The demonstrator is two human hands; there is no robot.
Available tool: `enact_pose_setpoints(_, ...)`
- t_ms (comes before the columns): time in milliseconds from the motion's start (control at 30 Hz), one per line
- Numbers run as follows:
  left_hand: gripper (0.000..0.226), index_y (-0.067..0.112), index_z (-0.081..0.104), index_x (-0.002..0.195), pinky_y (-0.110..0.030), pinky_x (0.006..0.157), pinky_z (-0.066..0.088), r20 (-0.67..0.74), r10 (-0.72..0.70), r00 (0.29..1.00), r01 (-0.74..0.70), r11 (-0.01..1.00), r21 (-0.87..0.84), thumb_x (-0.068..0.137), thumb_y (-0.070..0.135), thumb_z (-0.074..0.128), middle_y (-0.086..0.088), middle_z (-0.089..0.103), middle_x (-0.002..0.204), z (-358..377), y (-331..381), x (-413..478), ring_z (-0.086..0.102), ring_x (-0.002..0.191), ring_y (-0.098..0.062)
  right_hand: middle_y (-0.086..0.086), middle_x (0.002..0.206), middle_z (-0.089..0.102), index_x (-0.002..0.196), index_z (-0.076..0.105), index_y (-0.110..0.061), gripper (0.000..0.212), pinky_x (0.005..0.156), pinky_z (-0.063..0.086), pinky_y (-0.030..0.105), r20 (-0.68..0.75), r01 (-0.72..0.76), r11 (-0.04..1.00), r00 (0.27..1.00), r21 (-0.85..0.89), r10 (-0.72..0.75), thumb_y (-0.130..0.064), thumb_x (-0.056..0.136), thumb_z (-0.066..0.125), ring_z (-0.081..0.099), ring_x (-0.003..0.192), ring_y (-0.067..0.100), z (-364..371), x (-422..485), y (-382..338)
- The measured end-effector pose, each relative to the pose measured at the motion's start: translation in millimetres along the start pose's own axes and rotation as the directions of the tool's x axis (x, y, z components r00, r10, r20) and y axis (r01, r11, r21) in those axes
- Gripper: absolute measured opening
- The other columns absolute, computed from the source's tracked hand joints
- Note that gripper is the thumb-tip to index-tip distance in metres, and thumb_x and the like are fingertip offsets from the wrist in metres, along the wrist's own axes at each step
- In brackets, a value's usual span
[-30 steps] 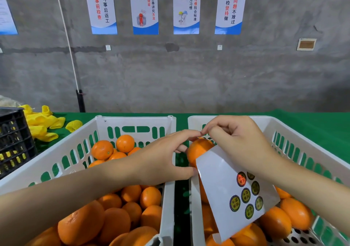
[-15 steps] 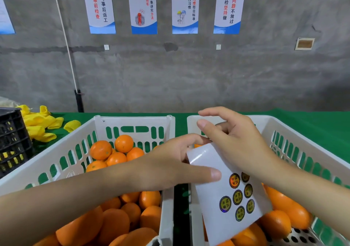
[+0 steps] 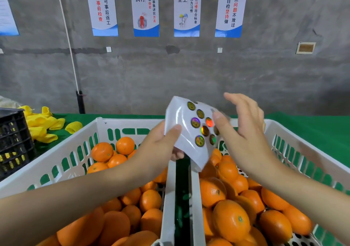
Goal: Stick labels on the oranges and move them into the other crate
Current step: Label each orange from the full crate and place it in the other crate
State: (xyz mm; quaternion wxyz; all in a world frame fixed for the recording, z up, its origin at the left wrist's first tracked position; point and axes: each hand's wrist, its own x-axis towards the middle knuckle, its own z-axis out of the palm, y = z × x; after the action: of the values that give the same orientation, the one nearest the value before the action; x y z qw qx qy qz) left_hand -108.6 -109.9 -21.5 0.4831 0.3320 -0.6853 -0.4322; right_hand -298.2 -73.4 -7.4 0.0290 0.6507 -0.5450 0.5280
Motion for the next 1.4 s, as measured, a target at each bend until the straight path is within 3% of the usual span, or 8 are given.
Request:
enact_pose_setpoints(200, 0.022, 0.032, 0.060, 0.114, -0.043, 0.072, 0.063, -0.037, -0.043, 0.998, 0.039, 0.994, -0.102, 0.107, 0.026, 0.040, 0.003, 0.078, 0.095, -3.1, 3.2, 4.7, 0.074, 0.088, -0.024, -0.003, 0.151, 0.036, 0.150, 0.019, -0.030, 0.069, 0.107, 0.032, 0.037, 0.202, -0.557, 0.771, 0.830, 0.310, 0.519, -0.054, 0.094, 0.052, 0.038, 0.135, 0.021, -0.2, 11.6, 0.6)
enact_pose_setpoints(367, 0.022, 0.030, 0.062, 0.116, -0.035, 0.068, 0.063, -0.014, -0.083, 0.996, 0.079, 0.979, -0.187, 0.106, 0.023, 0.044, 0.003, 0.078, 0.099, -2.4, 2.3, 4.2, 0.074, 0.093, -0.022, 0.008, 0.108, 0.075, 0.131, 0.053, -0.017, 0.046, 0.091, 0.056, 0.052, 0.518, -0.687, 0.501, 0.726, 0.526, 0.452, -0.042, 0.093, 0.061, 0.071, 0.100, 0.031, 3.3, 8.7, 6.9)
enact_pose_setpoints(500, 0.037, 0.027, 0.059, 0.124, -0.048, 0.095, 0.055, -0.028, -0.049, 0.998, 0.045, 0.992, -0.121, 0.091, 0.012, 0.064, -0.004, 0.072, 0.118, -8.5, 0.5, 8.9, 0.068, 0.110, -0.026, 0.007, 0.104, 0.076, 0.119, 0.067, -0.016, 0.027, 0.075, 0.061, 0.041, 0.414, -0.553, 0.546, 0.833, 0.630, 0.366, -0.017, 0.092, 0.065, 0.074, 0.094, 0.028, -4.5, 13.8, 7.7)
enact_pose_setpoints(700, 0.021, 0.018, 0.076, 0.104, -0.030, 0.078, 0.056, -0.036, -0.090, 0.995, 0.083, 0.984, -0.156, 0.099, 0.027, 0.057, -0.006, 0.078, 0.103, -20.2, -4.0, 16.6, 0.073, 0.099, -0.024, 0.007, 0.098, 0.077, 0.109, 0.072, -0.017, 0.024, 0.071, 0.062, 0.036, 0.463, -0.521, 0.640, 0.842, 0.565, 0.277, -0.014, 0.086, 0.072, 0.075, 0.088, 0.027, -10.5, 17.1, 11.0)
enact_pose_setpoints(867, 0.036, 0.013, 0.076, 0.112, -0.043, 0.097, 0.054, 0.162, -0.171, 0.972, 0.199, 0.965, -0.172, 0.093, 0.040, 0.062, -0.012, 0.075, 0.114, -23.6, -2.8, 16.5, 0.071, 0.108, -0.031, 0.007, 0.096, 0.077, 0.097, 0.078, -0.022, 0.015, 0.064, 0.061, 0.033, 0.501, -0.508, 0.653, 0.837, 0.562, 0.220, -0.019, 0.081, 0.077, 0.075, 0.085, 0.027, -7.4, 13.6, 10.5)
enact_pose_setpoints(1067, 0.020, 0.015, 0.075, 0.106, -0.032, 0.073, 0.063, 0.103, -0.183, 0.978, 0.194, 0.975, -0.105, 0.098, 0.027, 0.061, -0.008, 0.078, 0.101, -18.4, 1.4, 15.5, 0.076, 0.091, -0.025, 0.005, 0.095, 0.078, 0.094, 0.077, -0.029, 0.012, 0.062, 0.061, 0.035, 0.427, -0.478, 0.654, 0.869, 0.586, 0.252, -0.023, 0.083, 0.076, 0.075, 0.082, 0.027, -8.0, 17.5, 15.8)
enact_pose_setpoints(1267, 0.020, 0.019, 0.072, 0.106, -0.029, 0.066, 0.062, -0.078, -0.120, 0.990, 0.111, 0.988, -0.111, 0.100, 0.031, 0.057, -0.003, 0.079, 0.096, -20.9, 0.8, 17.3, 0.077, 0.085, -0.022, 0.004, 0.099, 0.077, 0.113, 0.066, -0.019, 0.047, 0.066, 0.061, 0.036, 0.492, -0.553, 0.605, 0.822, 0.573, 0.286, -0.032, 0.071, 0.082, 0.075, 0.087, 0.025, -6.2, 16.5, 13.9)
enact_pose_setpoints(1400, 0.021, 0.019, 0.074, 0.102, -0.023, 0.062, 0.059, -0.107, -0.082, 0.991, 0.072, 0.993, -0.092, 0.099, 0.034, 0.058, 0.000, 0.079, 0.094, -22.0, 1.9, 18.8, 0.077, 0.084, -0.019, 0.002, 0.084, 0.078, 0.102, 0.067, -0.013, 0.026, 0.053, 0.056, 0.024, 0.336, -0.492, 0.710, 0.869, 0.503, 0.364, -0.030, 0.084, 0.075, 0.075, 0.073, 0.018, -7.6, 17.3, 12.5)
